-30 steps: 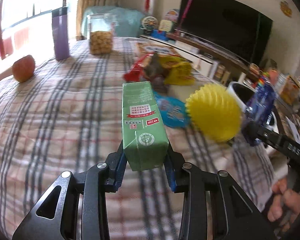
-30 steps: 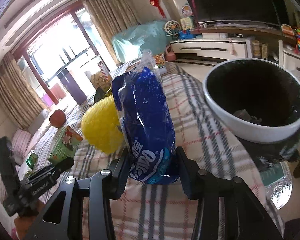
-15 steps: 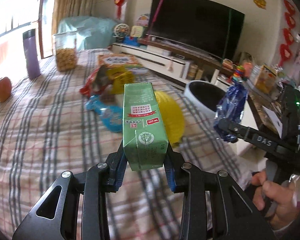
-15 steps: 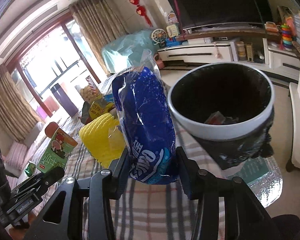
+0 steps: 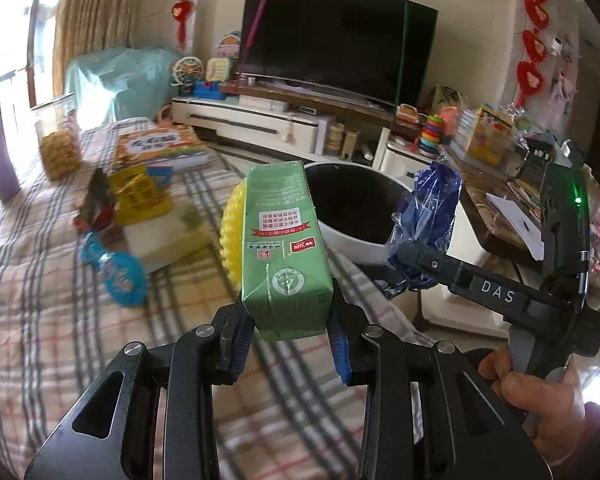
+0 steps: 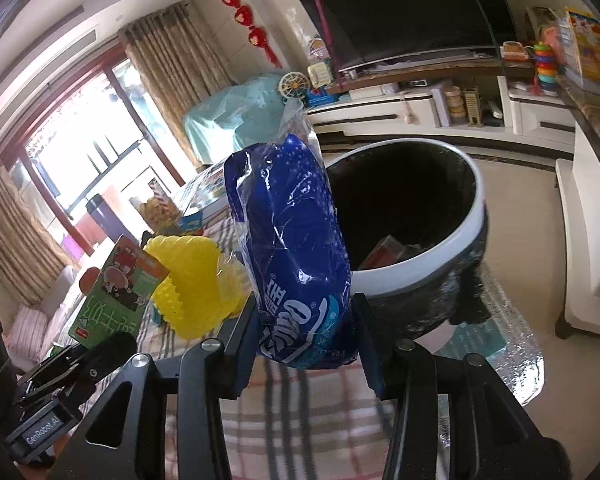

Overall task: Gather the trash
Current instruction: 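Carry the green box and blue bag over the bin with both tools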

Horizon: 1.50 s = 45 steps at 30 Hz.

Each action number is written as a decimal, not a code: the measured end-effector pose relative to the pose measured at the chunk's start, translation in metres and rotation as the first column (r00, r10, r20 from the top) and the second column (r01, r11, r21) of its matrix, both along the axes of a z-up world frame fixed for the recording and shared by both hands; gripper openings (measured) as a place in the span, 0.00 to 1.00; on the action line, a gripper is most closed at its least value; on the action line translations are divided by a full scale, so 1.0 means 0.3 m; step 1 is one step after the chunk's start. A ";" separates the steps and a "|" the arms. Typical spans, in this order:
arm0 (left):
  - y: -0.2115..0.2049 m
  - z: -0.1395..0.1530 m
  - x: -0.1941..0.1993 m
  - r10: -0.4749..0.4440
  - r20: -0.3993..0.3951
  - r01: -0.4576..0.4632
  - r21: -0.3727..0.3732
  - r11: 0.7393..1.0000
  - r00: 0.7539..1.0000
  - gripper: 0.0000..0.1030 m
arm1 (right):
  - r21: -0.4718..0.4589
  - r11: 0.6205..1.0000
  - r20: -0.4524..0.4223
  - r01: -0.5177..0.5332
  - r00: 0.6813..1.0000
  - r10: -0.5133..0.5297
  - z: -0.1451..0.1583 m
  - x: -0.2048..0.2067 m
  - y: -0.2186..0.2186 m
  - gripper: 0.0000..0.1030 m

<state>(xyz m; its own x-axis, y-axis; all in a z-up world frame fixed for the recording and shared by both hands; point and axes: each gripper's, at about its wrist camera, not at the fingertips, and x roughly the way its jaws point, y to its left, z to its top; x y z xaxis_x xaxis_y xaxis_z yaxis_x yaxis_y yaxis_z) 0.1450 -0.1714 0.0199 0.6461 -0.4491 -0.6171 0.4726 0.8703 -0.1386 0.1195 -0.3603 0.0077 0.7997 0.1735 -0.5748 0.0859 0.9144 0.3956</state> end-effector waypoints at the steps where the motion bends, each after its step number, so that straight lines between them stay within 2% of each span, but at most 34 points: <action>1: -0.017 -0.002 0.010 -0.010 -0.003 0.010 -0.001 1.000 1.000 0.31 | -0.001 1.000 -0.001 0.005 1.000 -0.005 0.001 0.000 -0.010 0.44; 10: -0.112 -0.011 0.032 -0.050 0.003 0.050 0.019 0.999 0.999 0.30 | -0.002 0.999 0.000 0.035 0.999 -0.035 0.007 0.010 -0.079 0.44; 19: -0.027 0.035 -0.005 -0.016 0.023 0.017 -0.010 1.000 1.000 0.30 | 0.004 1.000 0.005 0.011 1.000 -0.011 0.011 0.036 -0.066 0.44; 27: 0.085 0.098 -0.044 0.050 0.060 -0.048 -0.042 0.998 0.997 0.30 | 0.000 0.999 0.016 -0.050 0.999 0.050 0.025 0.063 0.021 0.44; 32: 0.102 0.106 -0.035 0.066 0.058 -0.064 -0.048 0.997 0.996 0.30 | 0.004 0.997 0.025 -0.080 0.996 0.080 0.035 0.067 0.054 0.44; 39: 0.054 0.113 -0.033 0.036 0.063 -0.033 -0.048 0.998 0.997 0.30 | 0.002 0.998 0.034 -0.063 0.997 0.063 0.044 0.040 0.015 0.44; 45: -0.065 0.112 -0.025 -0.025 0.064 0.028 -0.044 0.999 0.998 0.30 | 0.004 1.000 0.030 -0.011 0.999 0.011 0.041 0.012 -0.067 0.44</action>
<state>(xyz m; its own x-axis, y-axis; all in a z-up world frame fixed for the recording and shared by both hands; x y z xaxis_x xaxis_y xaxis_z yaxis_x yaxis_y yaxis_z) 0.1376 -0.1909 0.0534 0.6711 -0.4928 -0.5538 0.5044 0.8510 -0.1460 0.1232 -0.3805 0.0199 0.8148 0.1846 -0.5496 0.0639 0.9136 0.4015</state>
